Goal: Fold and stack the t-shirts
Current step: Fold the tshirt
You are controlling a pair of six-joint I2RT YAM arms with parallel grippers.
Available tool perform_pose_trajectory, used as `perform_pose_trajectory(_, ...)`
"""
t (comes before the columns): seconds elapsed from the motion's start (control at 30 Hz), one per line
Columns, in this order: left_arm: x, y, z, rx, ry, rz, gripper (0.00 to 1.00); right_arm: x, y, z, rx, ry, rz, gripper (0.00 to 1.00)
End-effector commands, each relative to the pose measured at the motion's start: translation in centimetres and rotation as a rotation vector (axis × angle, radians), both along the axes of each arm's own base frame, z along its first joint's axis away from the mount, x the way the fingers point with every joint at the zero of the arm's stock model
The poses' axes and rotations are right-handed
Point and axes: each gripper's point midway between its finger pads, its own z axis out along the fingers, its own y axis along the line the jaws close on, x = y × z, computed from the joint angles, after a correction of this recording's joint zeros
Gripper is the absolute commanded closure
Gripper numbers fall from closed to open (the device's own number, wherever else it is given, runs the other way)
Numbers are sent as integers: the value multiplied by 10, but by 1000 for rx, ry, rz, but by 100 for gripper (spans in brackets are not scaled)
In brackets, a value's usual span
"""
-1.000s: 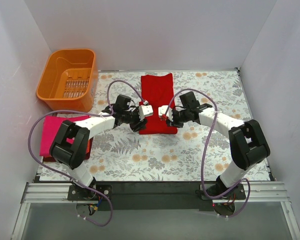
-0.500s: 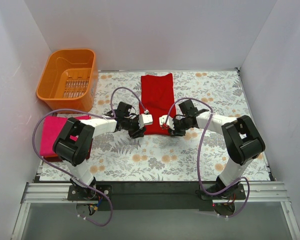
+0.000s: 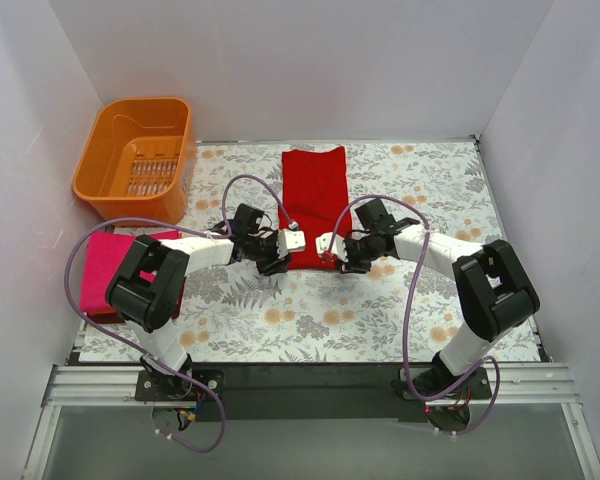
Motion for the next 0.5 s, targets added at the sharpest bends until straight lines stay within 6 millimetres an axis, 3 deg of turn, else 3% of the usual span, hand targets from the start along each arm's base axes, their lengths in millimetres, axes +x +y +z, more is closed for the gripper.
perform_pose_trajectory(0.0, -5, 4, -2, 25, 18, -6, 66, 0, 3, -5, -36, -3, 11, 66)
perform_pose_trajectory(0.23, -12, 6, -4, 33, 12, -33, 65, 15, -12, -39, -144, -44, -38, 61)
perform_pose_trajectory(0.3, -13, 7, -4, 33, 6, -45, 75, 18, -14, -42, -160, -50, -48, 66)
perform_pose_trajectory(0.47, -14, 8, -7, 38, -3, -64, 98, 18, -18, -38, -168, -53, -71, 89)
